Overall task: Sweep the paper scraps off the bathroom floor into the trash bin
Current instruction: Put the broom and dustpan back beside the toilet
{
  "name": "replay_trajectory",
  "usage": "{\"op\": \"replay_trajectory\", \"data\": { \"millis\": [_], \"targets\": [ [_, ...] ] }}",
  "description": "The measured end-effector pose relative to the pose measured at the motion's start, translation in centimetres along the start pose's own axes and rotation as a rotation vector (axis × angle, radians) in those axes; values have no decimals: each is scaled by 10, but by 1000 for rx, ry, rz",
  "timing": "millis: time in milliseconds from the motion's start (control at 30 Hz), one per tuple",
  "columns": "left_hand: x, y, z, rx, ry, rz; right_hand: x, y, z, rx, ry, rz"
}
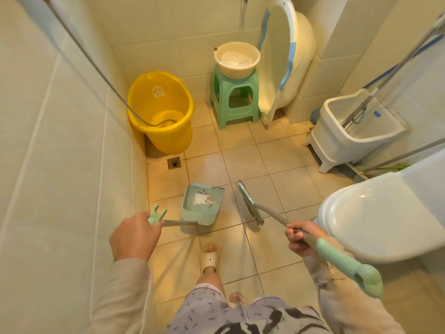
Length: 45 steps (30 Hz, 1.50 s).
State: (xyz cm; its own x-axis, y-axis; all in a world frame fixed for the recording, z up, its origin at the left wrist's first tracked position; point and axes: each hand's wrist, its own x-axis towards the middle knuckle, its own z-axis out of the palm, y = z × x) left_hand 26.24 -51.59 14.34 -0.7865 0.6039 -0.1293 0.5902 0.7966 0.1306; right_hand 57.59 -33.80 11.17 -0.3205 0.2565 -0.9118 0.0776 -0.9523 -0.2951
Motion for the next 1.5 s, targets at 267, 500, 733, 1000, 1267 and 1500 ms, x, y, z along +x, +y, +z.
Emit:
{"op": "replay_trajectory", "data": {
  "millis": [267,500,733,1000,1267,1500],
  "targets": [
    [146,79,-16,114,-82,310,50,-59,27,231,101,-6],
    [240,158,-24,213,-128,587,71,-74,31,483,153,-9],
    [290,250,0,283,-120,834,80,-98,16,698,214,-74],
    [330,363,19,376,-155,1054,91,-187,-9,848,206,-87],
    [355,489,21,474,-220,1269,90,-285,-48,988,218,-134],
    [360,594,33,541,-237,1502,90,-336,-69,1164,206,-246]
  ]
}}
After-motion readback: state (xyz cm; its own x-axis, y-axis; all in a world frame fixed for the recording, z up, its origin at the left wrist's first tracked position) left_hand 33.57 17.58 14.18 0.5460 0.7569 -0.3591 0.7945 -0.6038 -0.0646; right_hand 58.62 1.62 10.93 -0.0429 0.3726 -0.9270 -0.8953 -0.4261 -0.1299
